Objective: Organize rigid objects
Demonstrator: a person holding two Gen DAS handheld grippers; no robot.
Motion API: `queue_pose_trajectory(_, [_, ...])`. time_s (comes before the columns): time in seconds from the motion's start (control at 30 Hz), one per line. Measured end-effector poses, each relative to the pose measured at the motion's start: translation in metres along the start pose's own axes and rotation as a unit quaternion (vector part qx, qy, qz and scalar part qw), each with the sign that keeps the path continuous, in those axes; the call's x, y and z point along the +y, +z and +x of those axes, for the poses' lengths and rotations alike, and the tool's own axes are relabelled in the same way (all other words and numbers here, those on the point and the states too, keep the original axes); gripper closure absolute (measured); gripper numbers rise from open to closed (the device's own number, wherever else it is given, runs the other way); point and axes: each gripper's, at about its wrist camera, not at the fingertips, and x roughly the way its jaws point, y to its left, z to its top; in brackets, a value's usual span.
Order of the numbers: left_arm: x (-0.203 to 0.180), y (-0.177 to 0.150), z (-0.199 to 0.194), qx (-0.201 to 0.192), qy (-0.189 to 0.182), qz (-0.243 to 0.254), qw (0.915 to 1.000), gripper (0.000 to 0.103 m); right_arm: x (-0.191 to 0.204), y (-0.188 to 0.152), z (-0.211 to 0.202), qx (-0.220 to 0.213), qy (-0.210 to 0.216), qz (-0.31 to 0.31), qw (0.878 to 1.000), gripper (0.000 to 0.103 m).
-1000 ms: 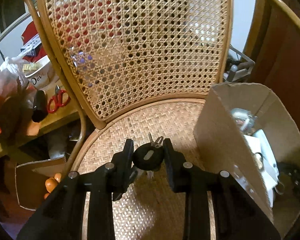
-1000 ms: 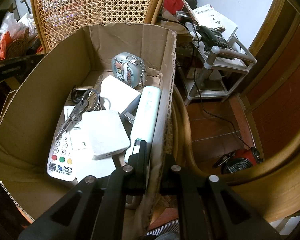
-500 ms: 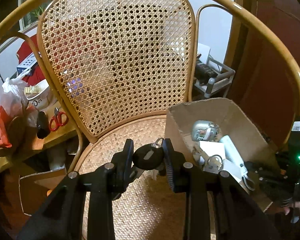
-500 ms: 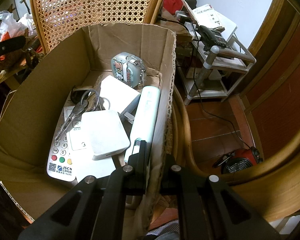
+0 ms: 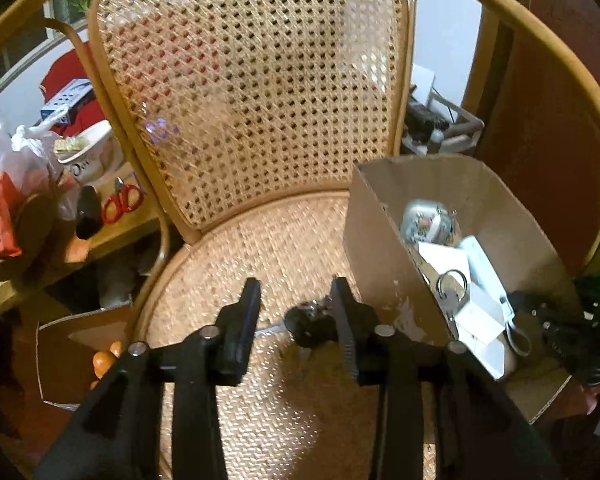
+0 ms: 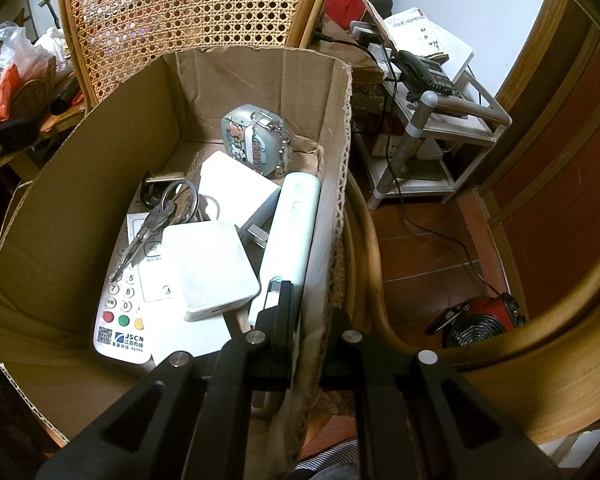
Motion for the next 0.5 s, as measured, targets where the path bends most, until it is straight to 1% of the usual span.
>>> queue_pose_trajectory(0.03, [-0.002, -0.002, 0.003, 0.003, -0.002, 0.001, 1.0000, 0.053, 0.000, 0.001, 0.000, 0.000, 0.000, 0.000, 1.000, 0.092])
queue_pose_trajectory(0.07, [-0.003, -0.004, 0.006, 0.004, -0.004, 0.003, 1.0000, 0.040, 0.001, 0.000, 0.000, 0.000, 0.000, 0.000, 1.000, 0.092])
queue_pose_trajectory(0.1, [-0.004, -0.005, 0.007, 0.005, -0.007, 0.006, 0.9999, 0.037, 0.000, 0.001, 0.000, 0.000, 0.000, -0.001, 1.000, 0.092])
queue_pose_trajectory(0.17, [-0.005, -0.008, 0.012, 0.006, -0.004, 0.009, 0.9999, 0.036, 0.000, 0.000, 0.000, 0.000, 0.000, -0.001, 1.000, 0.092])
queue_pose_trajectory(0.27, [-0.005, -0.013, 0.025, 0.021, 0.005, 0.012, 0.9997, 0.034, 0.000, 0.000, 0.000, 0.001, 0.000, -0.001, 1.000, 0.092])
queue_pose_trajectory(0.4, [-0.005, -0.022, 0.046, 0.043, 0.008, 0.012, 0.9990, 0.034, 0.000, 0.001, 0.000, 0.000, 0.000, 0.000, 1.000, 0.092])
queue_pose_trajectory(0.5, [-0.007, -0.027, 0.057, 0.049, 0.015, 0.017, 0.9985, 0.034, 0.000, 0.001, 0.000, 0.000, 0.000, 0.000, 1.000, 0.092])
